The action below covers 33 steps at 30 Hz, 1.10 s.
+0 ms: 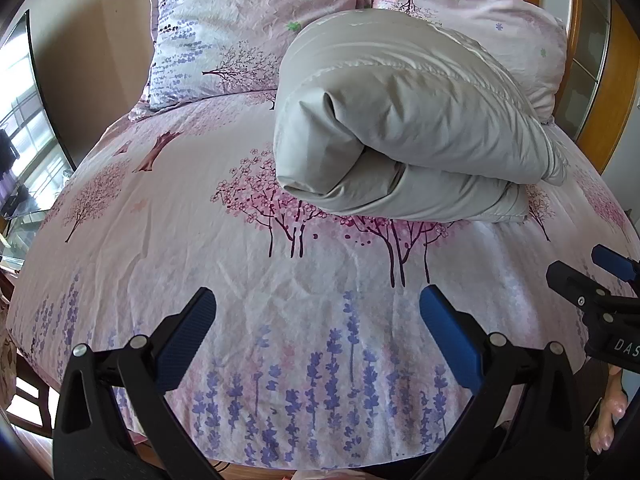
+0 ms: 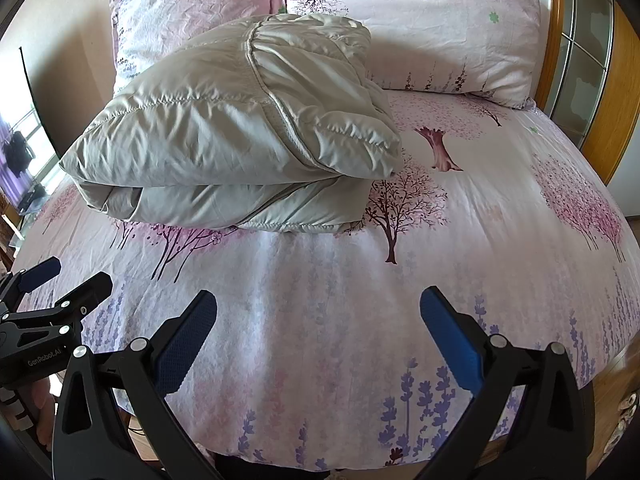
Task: Fold large clothes
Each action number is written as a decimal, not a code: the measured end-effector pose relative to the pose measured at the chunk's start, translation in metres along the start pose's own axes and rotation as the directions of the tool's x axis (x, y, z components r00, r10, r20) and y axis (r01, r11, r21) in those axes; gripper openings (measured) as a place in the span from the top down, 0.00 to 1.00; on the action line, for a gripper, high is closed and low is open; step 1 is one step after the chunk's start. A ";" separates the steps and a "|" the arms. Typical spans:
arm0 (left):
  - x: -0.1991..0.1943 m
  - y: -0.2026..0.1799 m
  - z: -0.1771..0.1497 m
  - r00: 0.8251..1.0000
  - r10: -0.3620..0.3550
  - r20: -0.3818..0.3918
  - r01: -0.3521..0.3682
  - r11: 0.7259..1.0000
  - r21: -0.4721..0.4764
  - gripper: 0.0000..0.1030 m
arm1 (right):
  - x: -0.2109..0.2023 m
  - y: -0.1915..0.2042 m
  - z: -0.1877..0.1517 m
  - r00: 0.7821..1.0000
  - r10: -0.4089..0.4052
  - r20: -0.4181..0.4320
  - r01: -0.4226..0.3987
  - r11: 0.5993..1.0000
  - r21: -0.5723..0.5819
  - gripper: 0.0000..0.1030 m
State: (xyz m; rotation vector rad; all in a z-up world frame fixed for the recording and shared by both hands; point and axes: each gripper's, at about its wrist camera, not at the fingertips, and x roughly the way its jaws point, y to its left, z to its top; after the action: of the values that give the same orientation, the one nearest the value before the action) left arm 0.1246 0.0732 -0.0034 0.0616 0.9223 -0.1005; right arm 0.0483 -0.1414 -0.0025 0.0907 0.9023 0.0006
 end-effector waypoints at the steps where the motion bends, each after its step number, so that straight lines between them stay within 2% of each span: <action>1: 0.000 0.000 0.000 1.000 0.000 0.000 0.000 1.000 0.000 0.02 | 0.000 0.000 0.000 1.000 0.000 0.000 0.000 1.000 0.000 0.01; 33: 0.001 -0.002 -0.001 1.000 0.001 0.003 -0.001 1.000 0.017 0.02 | 0.002 0.006 -0.002 1.000 -0.001 -0.006 0.001 1.000 0.005 0.01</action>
State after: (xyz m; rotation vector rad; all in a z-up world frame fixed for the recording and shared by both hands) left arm 0.1243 0.0709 -0.0049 0.0780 0.9188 -0.1080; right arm 0.0488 -0.1353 -0.0049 0.0952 0.9082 -0.0026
